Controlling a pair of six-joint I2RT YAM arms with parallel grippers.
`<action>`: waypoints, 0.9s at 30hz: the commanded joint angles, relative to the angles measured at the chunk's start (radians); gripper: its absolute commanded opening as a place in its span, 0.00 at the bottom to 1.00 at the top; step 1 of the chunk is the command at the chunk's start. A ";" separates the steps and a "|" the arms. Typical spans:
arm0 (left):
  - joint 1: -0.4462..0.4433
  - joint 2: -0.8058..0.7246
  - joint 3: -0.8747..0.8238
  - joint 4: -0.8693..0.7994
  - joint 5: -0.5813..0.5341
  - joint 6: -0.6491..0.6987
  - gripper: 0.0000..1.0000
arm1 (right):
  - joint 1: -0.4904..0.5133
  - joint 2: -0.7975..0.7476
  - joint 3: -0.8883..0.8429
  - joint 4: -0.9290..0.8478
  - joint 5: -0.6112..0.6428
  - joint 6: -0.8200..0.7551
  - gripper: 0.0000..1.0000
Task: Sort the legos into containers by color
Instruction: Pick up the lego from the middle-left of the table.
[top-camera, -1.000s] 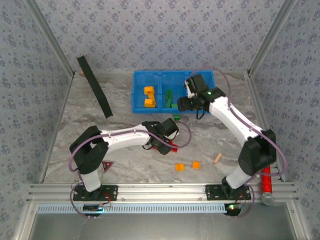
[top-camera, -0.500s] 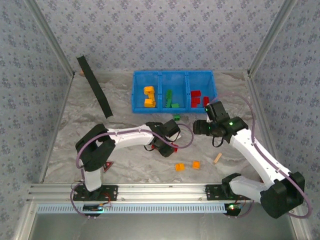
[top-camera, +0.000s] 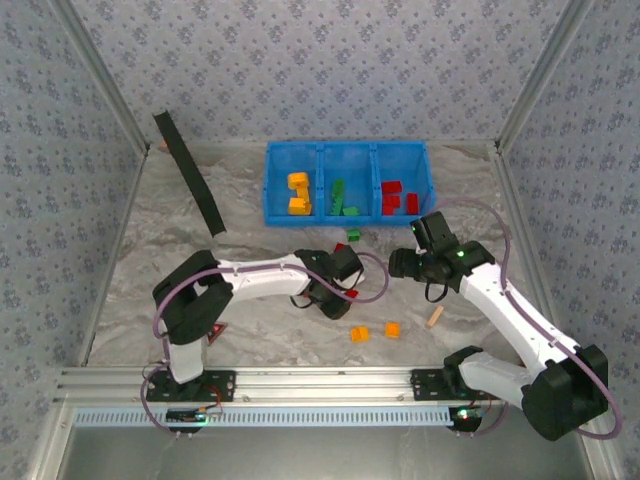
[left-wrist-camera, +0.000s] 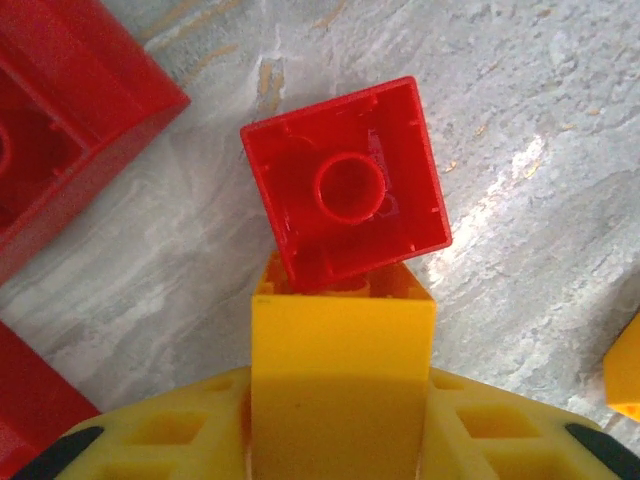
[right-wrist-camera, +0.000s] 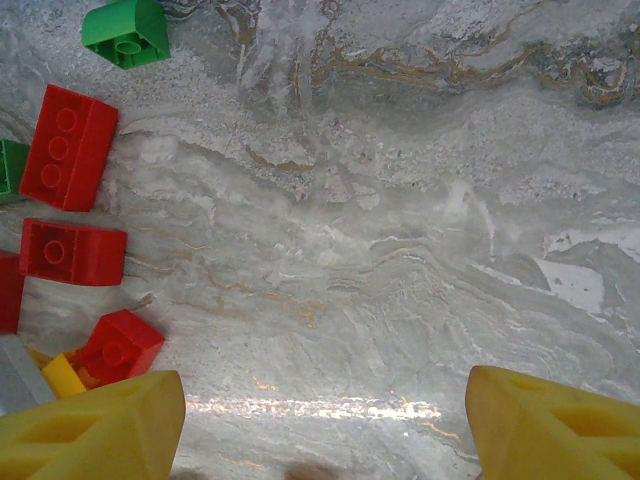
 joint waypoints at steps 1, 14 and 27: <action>-0.010 0.043 0.004 -0.018 0.005 -0.016 0.43 | -0.006 -0.006 -0.008 0.003 -0.011 0.014 0.76; -0.013 0.030 0.017 -0.043 -0.015 -0.052 0.19 | -0.004 -0.002 -0.036 0.025 -0.027 0.009 0.75; 0.174 -0.324 0.098 -0.271 0.031 -0.016 0.17 | 0.150 0.158 -0.040 0.250 -0.121 -0.245 0.81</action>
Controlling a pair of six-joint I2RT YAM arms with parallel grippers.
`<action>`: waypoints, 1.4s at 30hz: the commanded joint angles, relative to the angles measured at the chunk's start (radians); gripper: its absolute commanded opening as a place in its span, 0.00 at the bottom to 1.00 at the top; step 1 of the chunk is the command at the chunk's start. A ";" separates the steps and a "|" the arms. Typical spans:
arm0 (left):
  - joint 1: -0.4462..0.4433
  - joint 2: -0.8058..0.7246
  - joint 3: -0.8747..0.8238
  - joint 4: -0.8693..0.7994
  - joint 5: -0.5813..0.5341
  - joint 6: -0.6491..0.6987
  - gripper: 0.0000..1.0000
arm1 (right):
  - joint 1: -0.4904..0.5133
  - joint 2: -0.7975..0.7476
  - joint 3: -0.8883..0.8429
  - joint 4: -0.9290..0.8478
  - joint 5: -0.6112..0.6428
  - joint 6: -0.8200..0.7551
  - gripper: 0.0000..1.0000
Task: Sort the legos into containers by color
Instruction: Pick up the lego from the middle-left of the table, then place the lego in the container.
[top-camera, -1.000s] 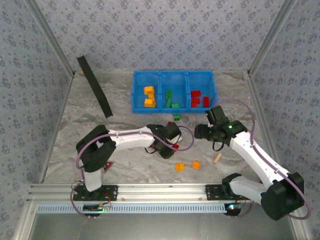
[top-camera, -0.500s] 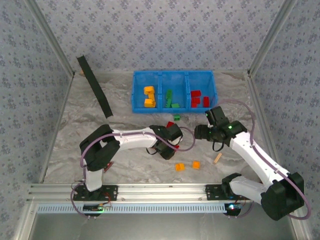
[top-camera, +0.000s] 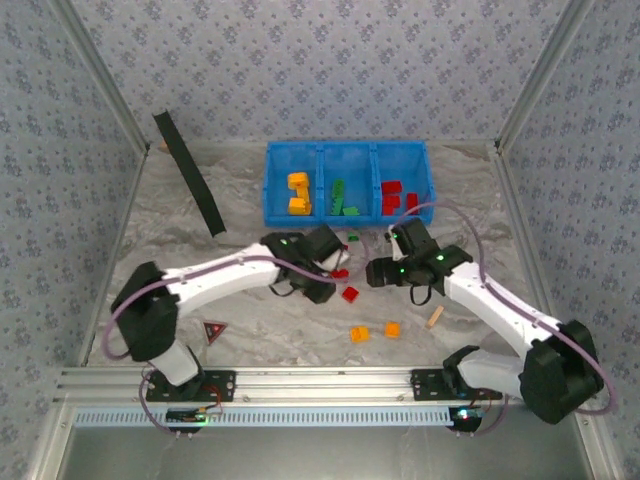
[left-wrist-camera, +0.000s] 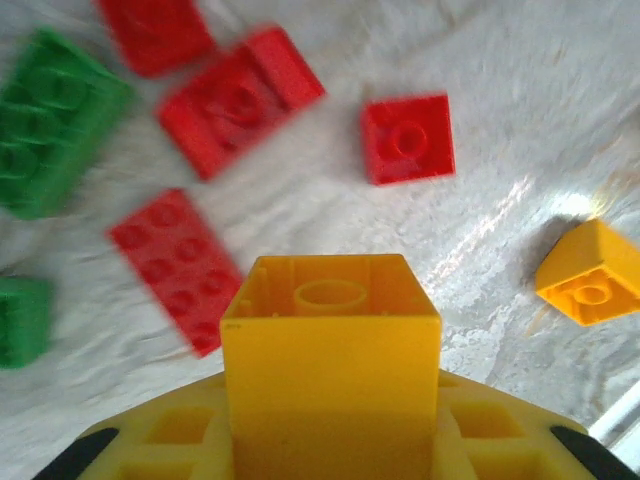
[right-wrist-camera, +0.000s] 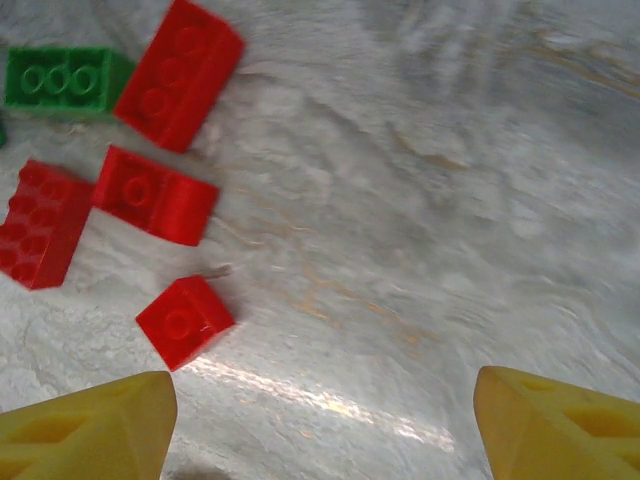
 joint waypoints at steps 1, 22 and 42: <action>0.111 -0.087 0.067 -0.072 0.050 0.017 0.18 | 0.056 0.084 0.056 0.029 0.021 -0.114 0.81; 0.464 0.348 0.614 -0.106 0.068 0.018 0.19 | 0.271 0.501 0.269 -0.022 0.204 -0.179 0.85; 0.513 0.794 1.010 -0.245 0.099 0.001 0.22 | 0.320 0.520 0.210 -0.029 0.156 -0.108 0.67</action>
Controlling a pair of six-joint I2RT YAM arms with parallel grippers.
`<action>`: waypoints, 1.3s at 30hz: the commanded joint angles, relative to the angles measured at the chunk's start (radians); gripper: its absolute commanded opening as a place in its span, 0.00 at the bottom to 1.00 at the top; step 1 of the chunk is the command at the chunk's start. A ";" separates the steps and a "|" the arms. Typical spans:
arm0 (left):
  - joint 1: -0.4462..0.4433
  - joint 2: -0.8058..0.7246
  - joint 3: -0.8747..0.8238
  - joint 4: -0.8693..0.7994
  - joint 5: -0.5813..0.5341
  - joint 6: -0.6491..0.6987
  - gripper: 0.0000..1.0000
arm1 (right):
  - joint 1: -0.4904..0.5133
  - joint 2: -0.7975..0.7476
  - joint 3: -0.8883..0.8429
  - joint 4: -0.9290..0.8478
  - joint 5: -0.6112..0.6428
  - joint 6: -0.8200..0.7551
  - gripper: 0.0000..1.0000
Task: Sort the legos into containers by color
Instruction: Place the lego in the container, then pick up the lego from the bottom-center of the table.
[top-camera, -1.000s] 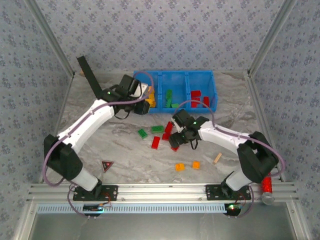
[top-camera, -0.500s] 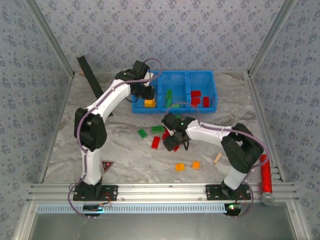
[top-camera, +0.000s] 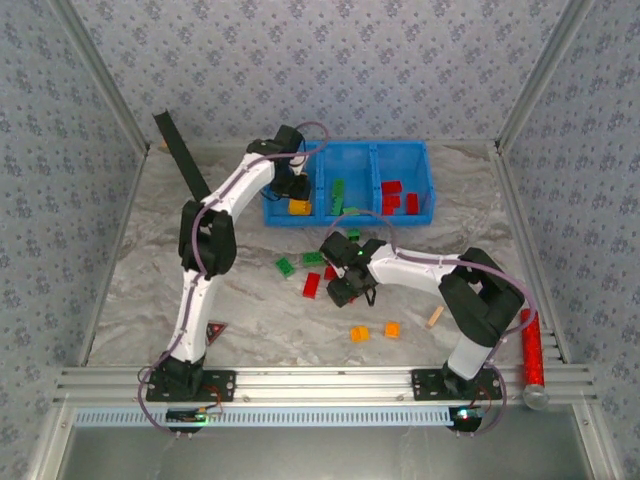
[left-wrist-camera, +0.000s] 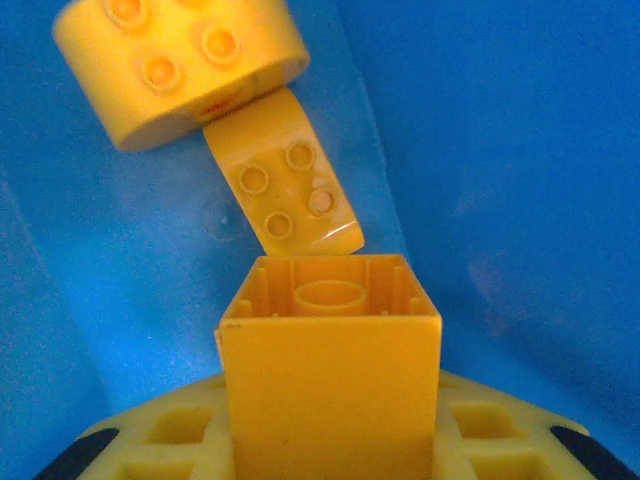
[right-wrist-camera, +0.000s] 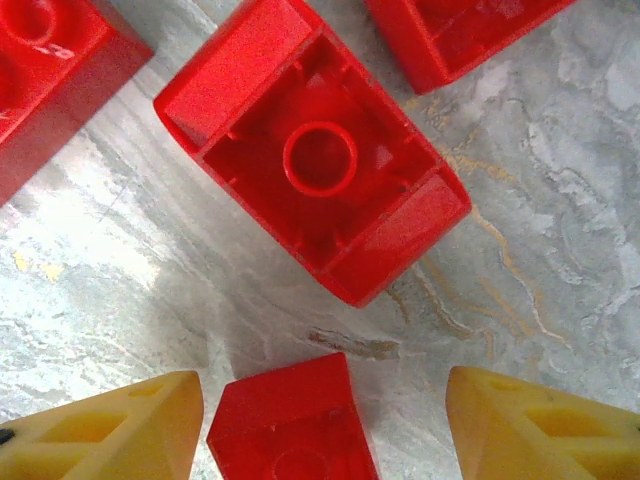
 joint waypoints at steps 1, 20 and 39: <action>-0.002 0.023 0.050 -0.037 0.015 -0.016 0.23 | 0.010 0.014 -0.020 -0.029 -0.009 0.028 0.66; -0.003 -0.058 0.086 -0.064 0.009 -0.011 0.46 | -0.003 -0.005 -0.037 -0.078 -0.006 0.057 0.32; -0.127 -0.647 -0.511 0.057 -0.146 0.009 0.55 | -0.500 -0.374 0.109 -0.176 -0.027 0.049 0.27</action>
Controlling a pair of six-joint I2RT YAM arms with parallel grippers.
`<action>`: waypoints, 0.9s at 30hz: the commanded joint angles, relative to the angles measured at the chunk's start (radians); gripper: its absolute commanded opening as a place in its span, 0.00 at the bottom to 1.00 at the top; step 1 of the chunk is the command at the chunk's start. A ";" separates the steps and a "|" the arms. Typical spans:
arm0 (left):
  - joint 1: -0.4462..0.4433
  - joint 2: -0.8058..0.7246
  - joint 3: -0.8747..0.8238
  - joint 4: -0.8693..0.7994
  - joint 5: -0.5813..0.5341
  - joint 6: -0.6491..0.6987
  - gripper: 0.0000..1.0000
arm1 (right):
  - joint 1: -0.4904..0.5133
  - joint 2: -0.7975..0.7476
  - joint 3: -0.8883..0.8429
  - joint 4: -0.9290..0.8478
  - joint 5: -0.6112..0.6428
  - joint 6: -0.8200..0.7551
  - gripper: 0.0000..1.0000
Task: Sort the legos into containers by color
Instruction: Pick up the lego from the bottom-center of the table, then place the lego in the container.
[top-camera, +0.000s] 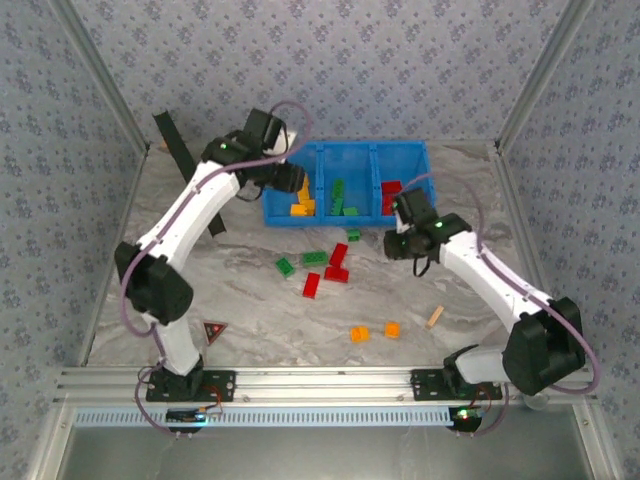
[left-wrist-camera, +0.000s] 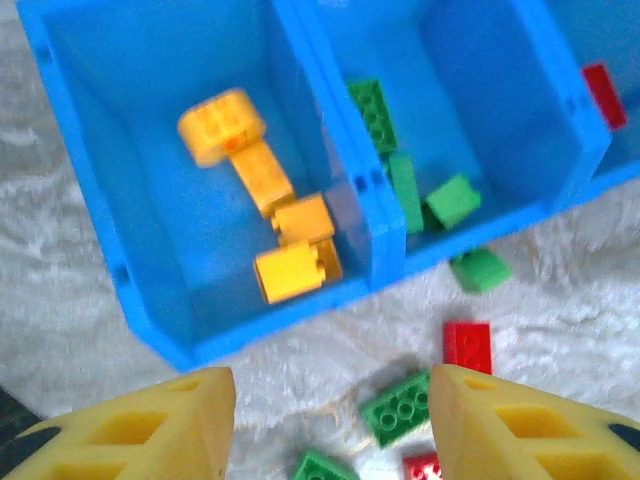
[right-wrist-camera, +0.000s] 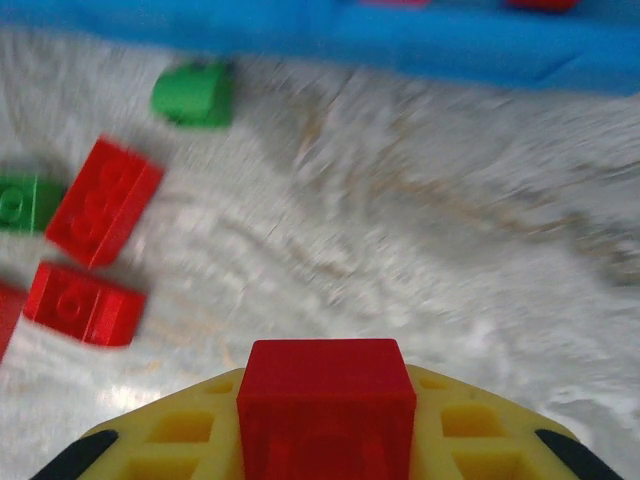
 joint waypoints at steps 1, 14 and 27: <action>-0.059 -0.074 -0.192 0.038 -0.072 -0.004 0.55 | -0.074 0.010 0.074 -0.019 -0.007 -0.023 0.27; -0.089 -0.117 -0.572 0.120 -0.100 -0.107 0.55 | -0.201 0.343 0.385 0.048 -0.092 -0.074 0.27; -0.068 -0.056 -0.611 0.226 -0.041 -0.337 0.59 | -0.203 0.710 0.694 0.026 -0.010 -0.095 0.27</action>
